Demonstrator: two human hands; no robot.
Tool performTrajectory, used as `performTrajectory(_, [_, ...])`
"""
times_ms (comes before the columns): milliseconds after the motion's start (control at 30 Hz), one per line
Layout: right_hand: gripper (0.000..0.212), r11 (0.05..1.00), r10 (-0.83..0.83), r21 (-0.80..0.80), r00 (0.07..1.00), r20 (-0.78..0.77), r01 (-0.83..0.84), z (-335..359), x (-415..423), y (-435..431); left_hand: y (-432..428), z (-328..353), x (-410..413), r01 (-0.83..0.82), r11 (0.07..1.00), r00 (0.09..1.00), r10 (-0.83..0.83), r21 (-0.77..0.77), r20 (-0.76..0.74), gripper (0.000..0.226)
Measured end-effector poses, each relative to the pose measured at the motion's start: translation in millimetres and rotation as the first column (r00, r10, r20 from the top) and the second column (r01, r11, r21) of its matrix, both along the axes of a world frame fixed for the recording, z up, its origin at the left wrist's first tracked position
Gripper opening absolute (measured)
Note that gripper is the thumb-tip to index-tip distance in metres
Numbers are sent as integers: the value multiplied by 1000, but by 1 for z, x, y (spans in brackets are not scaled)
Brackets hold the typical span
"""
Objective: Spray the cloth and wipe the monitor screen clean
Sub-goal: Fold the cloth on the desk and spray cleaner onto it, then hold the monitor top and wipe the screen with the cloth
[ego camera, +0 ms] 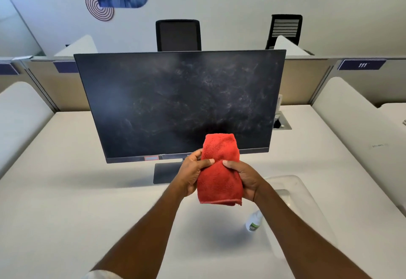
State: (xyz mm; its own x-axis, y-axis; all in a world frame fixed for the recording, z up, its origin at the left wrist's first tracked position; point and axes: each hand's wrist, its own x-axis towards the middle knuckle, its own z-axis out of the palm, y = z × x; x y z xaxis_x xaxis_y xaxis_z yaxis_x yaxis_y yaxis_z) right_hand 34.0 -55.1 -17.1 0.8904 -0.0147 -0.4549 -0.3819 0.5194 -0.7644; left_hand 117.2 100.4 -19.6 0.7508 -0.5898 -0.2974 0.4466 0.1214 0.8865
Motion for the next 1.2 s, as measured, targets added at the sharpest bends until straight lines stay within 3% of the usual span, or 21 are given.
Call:
performTrajectory(200, [48,991,-130,-37,990,49,132,20,-1,-14,-16,19,5,-6,1000,998,6,2,60,29])
performTrajectory(300, [51,978,-207,15,975,74,207,36,0,-25,-28,41,9,-63,995,976,46,73,211,22])
performTrajectory(367, [47,964,-265,61,960,88,260,51,2,-35,-36,62,15,-207,973,915,157,100,372,14])
performTrajectory(433, [44,941,-329,129,933,144,312,68,4,-44,-43,86,24,-376,922,780,259,95,570,12])
performTrajectory(533, [34,907,-414,205,867,279,367,95,7,-58,-50,127,36,-513,859,465,283,-6,839,14])
performTrajectory(633, [34,870,-474,44,809,347,490,120,17,-68,-59,166,54,-560,823,143,206,-92,968,22])
performTrajectory(700, [33,732,-560,-204,745,363,650,134,28,-73,-64,186,68,-592,804,48,113,-63,992,29])
performTrajectory(800, [30,314,-597,-578,630,497,753,149,45,-75,-70,207,91,-646,763,7,-30,28,1000,37])
performTrajectory(867, [27,19,-523,-679,586,619,734,154,58,-74,-73,215,107,-687,715,27,-148,126,989,41])
performTrajectory(933, [25,-183,-452,-699,572,684,692,156,70,-72,-76,217,120,-716,658,61,-273,233,960,41])
performTrajectory(1067, [48,-304,-346,-779,698,627,549,153,92,-69,-78,218,131,-736,565,130,-424,374,896,42])
performTrajectory(1200, [65,-397,-302,-806,767,566,438,148,110,-64,-82,214,134,-771,561,101,-360,301,928,41])
